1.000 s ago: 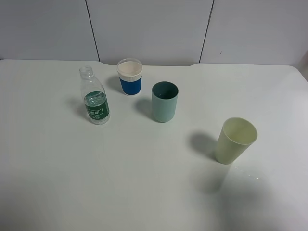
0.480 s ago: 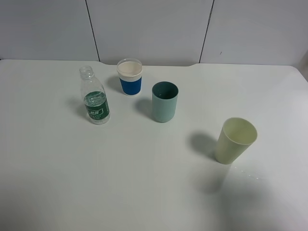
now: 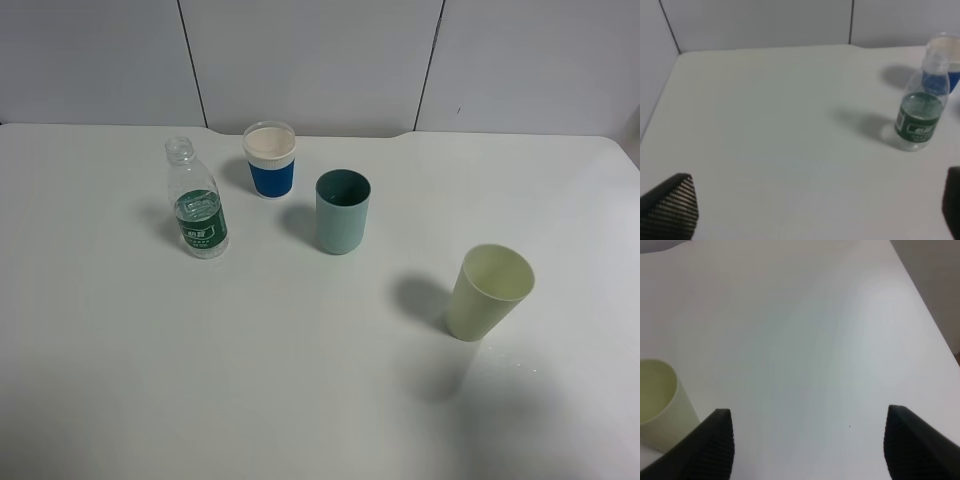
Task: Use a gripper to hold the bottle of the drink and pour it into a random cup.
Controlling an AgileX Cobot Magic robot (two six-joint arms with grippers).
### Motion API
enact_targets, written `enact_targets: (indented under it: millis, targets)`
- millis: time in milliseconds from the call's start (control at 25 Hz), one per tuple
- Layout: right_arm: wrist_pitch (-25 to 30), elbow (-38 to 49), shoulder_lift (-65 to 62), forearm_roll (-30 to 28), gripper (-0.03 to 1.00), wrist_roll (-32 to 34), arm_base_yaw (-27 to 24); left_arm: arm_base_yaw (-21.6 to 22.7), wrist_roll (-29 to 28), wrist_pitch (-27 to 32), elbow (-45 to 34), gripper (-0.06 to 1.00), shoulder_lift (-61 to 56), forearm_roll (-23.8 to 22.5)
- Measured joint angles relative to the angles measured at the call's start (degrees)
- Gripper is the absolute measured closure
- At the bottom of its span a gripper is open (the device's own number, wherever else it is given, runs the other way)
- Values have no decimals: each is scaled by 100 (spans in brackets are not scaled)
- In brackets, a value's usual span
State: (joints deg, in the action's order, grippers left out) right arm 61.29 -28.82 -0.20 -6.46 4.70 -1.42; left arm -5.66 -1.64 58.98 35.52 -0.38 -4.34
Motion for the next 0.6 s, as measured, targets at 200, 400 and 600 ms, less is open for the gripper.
enact_targets:
  millis: [200,400,600]
  targets:
    - [0,0,0,0,33,0,0,0,26,-319,-483,-5,5,15]
    - [0,0,0,0,33,0,0,0,26,-42,-564,-5,5,41]
    - [0,0,0,0,33,0,0,0,44,114,-657,-5,5,100]
